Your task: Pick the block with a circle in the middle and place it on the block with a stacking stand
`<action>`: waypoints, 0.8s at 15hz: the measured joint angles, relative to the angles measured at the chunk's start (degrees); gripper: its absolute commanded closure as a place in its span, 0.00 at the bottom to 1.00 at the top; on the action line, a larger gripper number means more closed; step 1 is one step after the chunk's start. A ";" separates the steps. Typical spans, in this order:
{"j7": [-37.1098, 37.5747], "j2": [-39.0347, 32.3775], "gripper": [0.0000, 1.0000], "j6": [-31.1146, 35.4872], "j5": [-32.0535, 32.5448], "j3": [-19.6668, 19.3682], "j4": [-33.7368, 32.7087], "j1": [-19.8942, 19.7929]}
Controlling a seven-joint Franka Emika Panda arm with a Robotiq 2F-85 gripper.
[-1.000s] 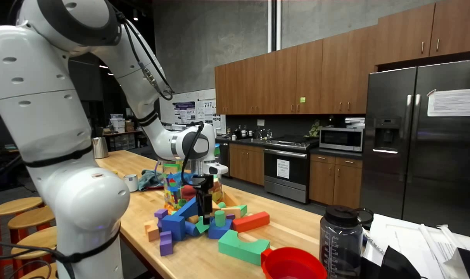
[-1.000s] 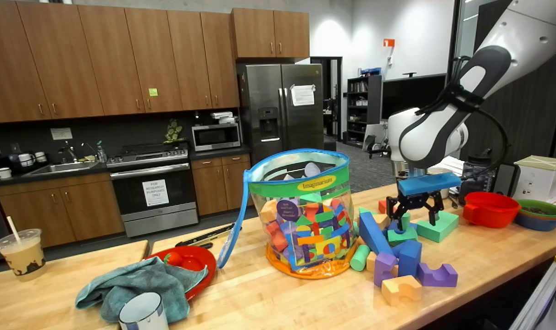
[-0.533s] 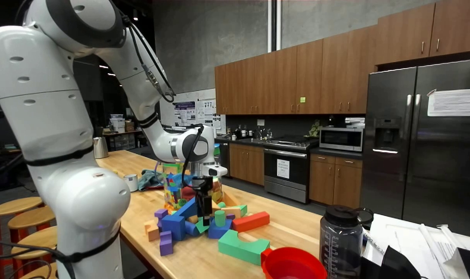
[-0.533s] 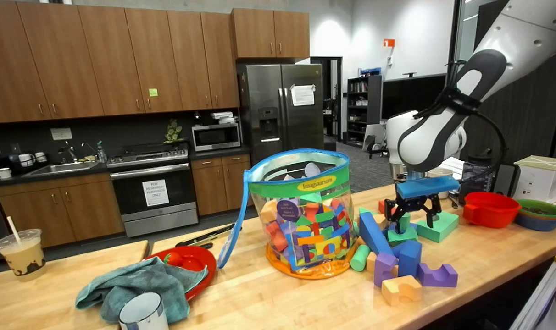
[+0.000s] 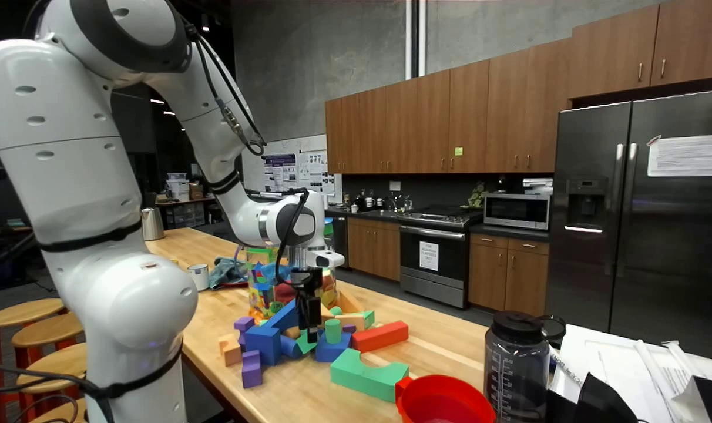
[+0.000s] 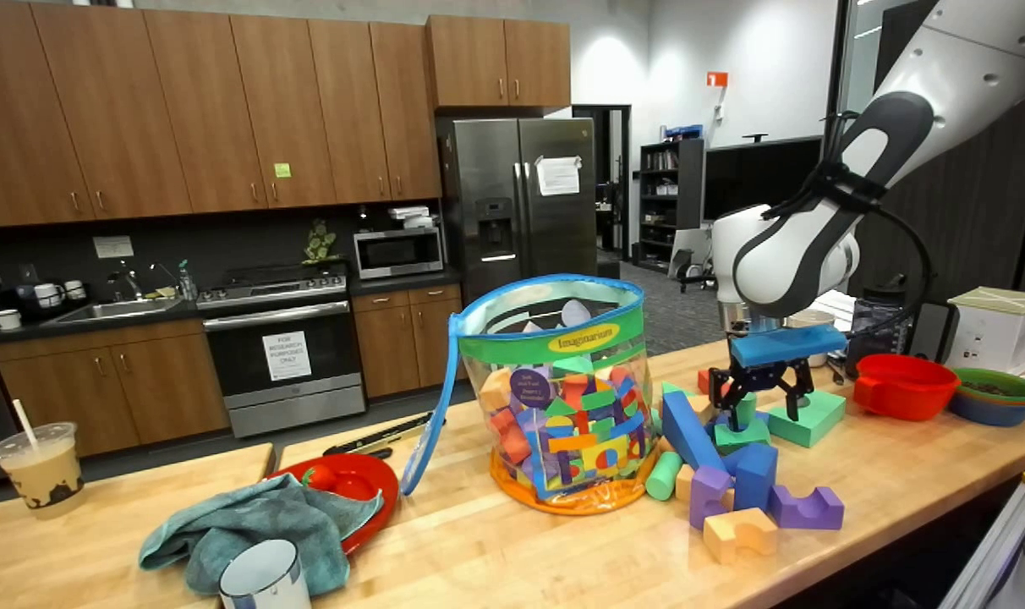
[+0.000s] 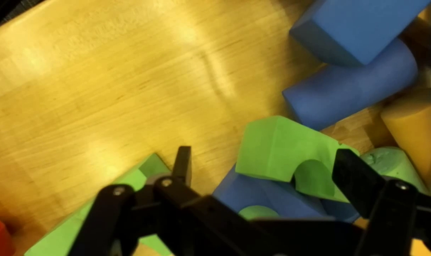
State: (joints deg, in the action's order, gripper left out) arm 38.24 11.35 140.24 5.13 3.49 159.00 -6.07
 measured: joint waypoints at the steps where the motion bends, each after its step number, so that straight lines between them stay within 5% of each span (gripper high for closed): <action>1: 0.00 -0.09 0.00 0.26 0.01 0.00 0.00 0.00; 4: 1.59 -1.29 0.00 3.04 3.32 0.02 0.01 -0.10; 12: 18.14 -4.79 0.00 7.87 26.71 0.35 -0.02 -2.21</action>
State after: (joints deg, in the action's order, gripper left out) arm 56.38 6.56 148.12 31.84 3.83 158.98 -8.28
